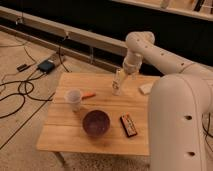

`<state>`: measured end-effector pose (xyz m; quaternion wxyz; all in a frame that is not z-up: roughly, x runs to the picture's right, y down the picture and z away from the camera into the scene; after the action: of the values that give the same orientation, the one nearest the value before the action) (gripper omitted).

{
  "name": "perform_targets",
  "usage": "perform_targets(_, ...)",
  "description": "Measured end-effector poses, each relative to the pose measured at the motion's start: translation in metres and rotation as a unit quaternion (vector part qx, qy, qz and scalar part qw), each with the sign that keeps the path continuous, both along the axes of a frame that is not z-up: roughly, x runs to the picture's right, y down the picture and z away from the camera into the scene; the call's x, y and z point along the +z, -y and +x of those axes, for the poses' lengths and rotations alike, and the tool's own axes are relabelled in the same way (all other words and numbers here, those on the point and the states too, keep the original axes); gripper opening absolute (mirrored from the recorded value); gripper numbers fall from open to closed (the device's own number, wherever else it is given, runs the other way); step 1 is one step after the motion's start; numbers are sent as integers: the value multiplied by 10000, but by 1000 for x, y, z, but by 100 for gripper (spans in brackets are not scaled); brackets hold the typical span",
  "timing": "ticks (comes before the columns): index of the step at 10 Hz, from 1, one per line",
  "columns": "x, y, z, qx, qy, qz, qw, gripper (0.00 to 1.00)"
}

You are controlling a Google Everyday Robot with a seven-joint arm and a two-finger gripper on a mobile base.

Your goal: Knock the bottle over

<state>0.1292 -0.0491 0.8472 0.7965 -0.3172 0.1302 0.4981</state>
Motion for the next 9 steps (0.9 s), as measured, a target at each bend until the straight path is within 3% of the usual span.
perform_targets(3, 16, 9, -16, -384, 107, -87, 9992, 65)
perform_targets(9, 34, 27, -28, -756, 166, -57, 9970, 65)
